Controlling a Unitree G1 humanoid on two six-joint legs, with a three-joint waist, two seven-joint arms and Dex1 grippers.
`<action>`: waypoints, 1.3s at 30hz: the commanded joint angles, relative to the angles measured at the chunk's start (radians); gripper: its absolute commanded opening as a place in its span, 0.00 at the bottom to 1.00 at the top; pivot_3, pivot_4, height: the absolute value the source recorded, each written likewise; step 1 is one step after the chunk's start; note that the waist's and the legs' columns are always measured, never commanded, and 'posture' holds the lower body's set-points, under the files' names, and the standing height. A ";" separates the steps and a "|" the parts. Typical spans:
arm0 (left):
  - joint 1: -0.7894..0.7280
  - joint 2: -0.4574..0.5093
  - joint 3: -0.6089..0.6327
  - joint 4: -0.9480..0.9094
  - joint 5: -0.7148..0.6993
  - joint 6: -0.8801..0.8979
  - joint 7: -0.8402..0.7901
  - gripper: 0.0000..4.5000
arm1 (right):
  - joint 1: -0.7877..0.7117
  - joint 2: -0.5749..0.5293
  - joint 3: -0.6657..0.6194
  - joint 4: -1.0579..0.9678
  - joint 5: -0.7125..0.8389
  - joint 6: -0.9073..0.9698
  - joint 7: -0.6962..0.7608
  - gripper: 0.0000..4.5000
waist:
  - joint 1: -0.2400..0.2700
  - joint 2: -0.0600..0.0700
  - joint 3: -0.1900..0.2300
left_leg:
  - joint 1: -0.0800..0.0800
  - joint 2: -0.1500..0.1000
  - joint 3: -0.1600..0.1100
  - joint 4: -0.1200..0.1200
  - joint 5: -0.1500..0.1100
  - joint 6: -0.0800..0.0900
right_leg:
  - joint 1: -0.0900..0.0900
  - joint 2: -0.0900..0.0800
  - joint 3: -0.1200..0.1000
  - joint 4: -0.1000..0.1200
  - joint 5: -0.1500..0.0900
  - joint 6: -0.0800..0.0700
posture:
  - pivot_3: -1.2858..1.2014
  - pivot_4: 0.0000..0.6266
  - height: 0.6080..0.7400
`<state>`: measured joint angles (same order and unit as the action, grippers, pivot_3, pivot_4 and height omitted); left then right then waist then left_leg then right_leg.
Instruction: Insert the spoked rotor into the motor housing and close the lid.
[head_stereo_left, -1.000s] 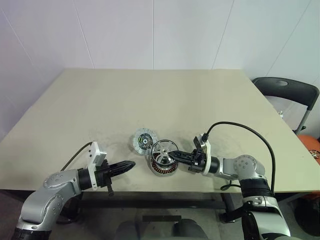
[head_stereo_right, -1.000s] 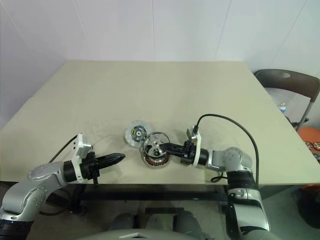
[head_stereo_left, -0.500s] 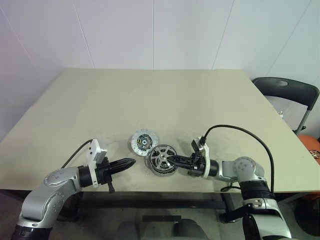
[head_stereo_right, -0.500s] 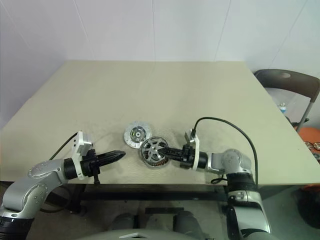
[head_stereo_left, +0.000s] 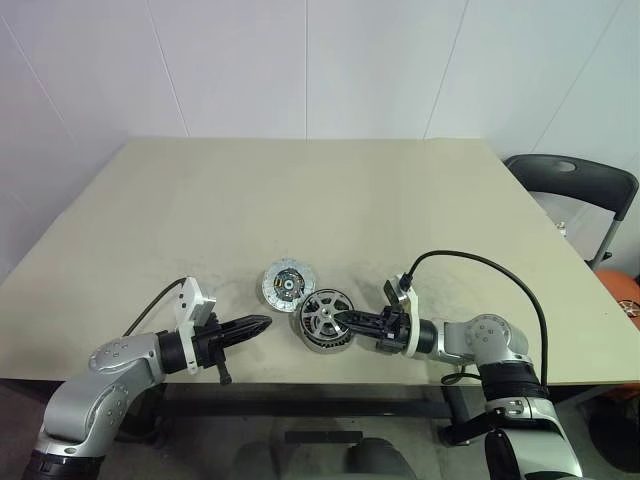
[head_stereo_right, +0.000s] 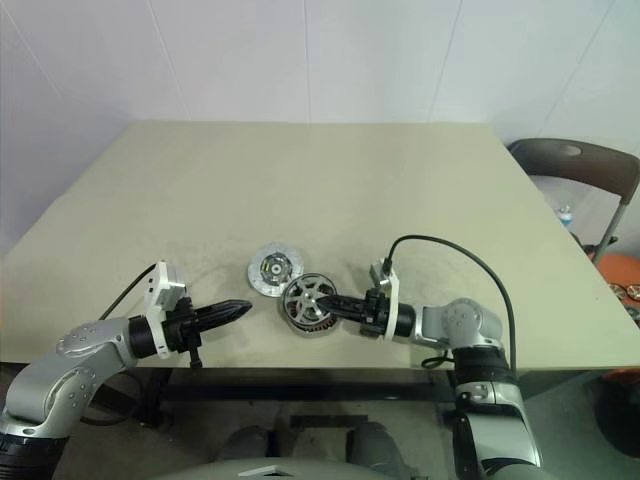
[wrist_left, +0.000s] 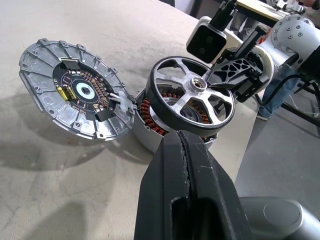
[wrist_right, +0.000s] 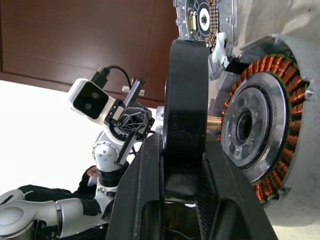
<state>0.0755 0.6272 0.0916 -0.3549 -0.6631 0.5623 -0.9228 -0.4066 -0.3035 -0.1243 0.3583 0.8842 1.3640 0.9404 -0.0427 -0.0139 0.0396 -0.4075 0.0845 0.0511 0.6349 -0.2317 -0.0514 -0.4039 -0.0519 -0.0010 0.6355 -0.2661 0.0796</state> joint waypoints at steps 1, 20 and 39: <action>-0.010 0.002 -0.001 -0.001 0.004 -0.020 -0.015 0.00 | -0.019 0.004 -0.010 -0.004 0.007 -0.011 0.007 0.09 | 0.000 0.000 0.000 | 0.000 0.000 0.000 0.000 0.000 0.000 | 0.000 0.000 0.000 0.000 0.000 0.000 | 0.52 0.00 1.00; -0.004 0.006 0.008 -0.012 0.007 -0.016 -0.018 0.00 | -0.017 0.005 -0.002 0.001 -0.012 -0.036 0.006 0.83 | -0.004 -0.003 -0.003 | 0.004 0.000 0.000 0.000 0.000 0.000 | 0.002 0.001 0.001 0.001 0.000 0.000 | 0.52 0.00 1.00; -0.006 -0.001 -0.006 0.023 0.031 -0.032 -0.041 0.00 | -0.075 -0.151 0.110 -0.032 -0.077 -0.068 0.101 0.90 | 0.000 -0.002 -0.002 | 0.015 0.000 -0.001 -0.003 -0.001 -0.001 | 0.007 0.003 0.006 -0.002 0.001 -0.002 | 0.52 0.00 1.00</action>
<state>0.0724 0.6257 0.0886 -0.3359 -0.6396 0.5600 -0.9445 -0.4569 -0.4081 -0.0311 0.3534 0.8369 1.3132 1.0187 -0.0425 -0.0154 0.0371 -0.3927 0.0843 0.0506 0.6319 -0.2322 -0.0522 -0.3973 -0.0491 0.0046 0.6332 -0.2655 0.0773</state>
